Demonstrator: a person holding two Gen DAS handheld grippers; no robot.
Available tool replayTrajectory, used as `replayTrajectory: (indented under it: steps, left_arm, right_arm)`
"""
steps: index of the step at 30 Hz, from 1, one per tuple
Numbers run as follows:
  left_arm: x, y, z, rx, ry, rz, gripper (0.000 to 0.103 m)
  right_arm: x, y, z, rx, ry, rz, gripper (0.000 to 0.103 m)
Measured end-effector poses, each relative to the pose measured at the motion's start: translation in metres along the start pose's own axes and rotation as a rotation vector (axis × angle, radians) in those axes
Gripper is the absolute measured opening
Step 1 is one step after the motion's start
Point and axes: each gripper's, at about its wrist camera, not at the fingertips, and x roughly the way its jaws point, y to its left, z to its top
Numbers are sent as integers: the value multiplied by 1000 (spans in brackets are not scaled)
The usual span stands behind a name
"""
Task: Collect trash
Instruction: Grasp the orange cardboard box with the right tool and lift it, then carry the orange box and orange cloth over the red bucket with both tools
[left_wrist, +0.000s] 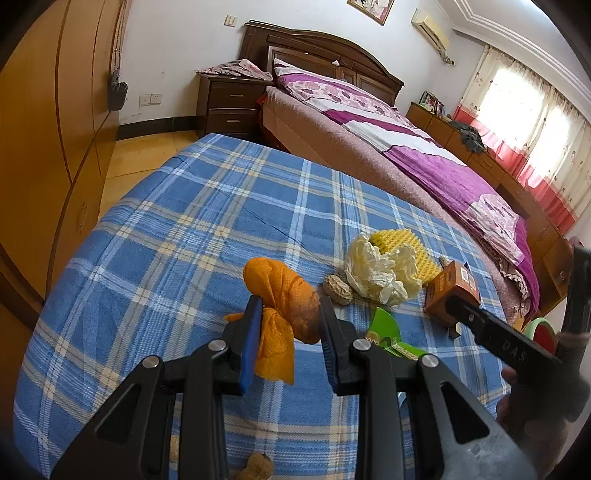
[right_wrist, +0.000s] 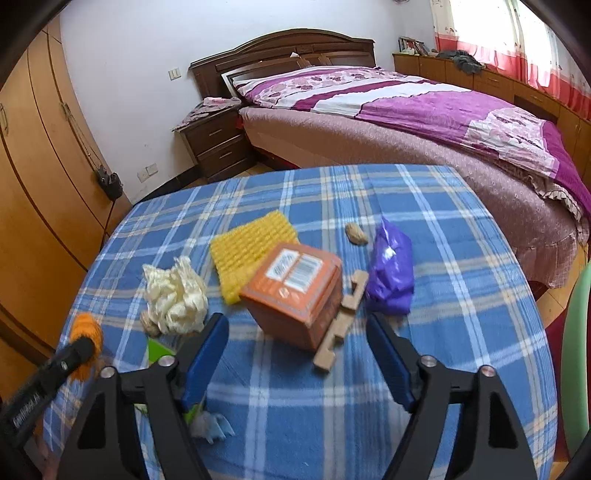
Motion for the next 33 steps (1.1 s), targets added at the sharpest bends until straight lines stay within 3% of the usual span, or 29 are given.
replayTrajectory:
  steps: [7, 8, 10, 11, 33]
  left_arm:
    - [2, -3, -2, 8, 8, -6, 30]
    - [3, -3, -2, 9, 10, -6, 30]
    - [3, -3, -1, 9, 11, -5, 30]
    - [3, -3, -1, 9, 10, -5, 30]
    - [-28, -24, -6, 39, -25, -66, 30]
  right_arm:
    - [15, 7, 12, 37, 14, -50, 80]
    - [16, 6, 12, 43, 18, -53, 78]
    - [18, 1, 11, 49, 24, -59, 58]
    - [18, 0, 10, 50, 27, -63, 57]
    - [-76, -23, -27, 85, -69, 24, 56]
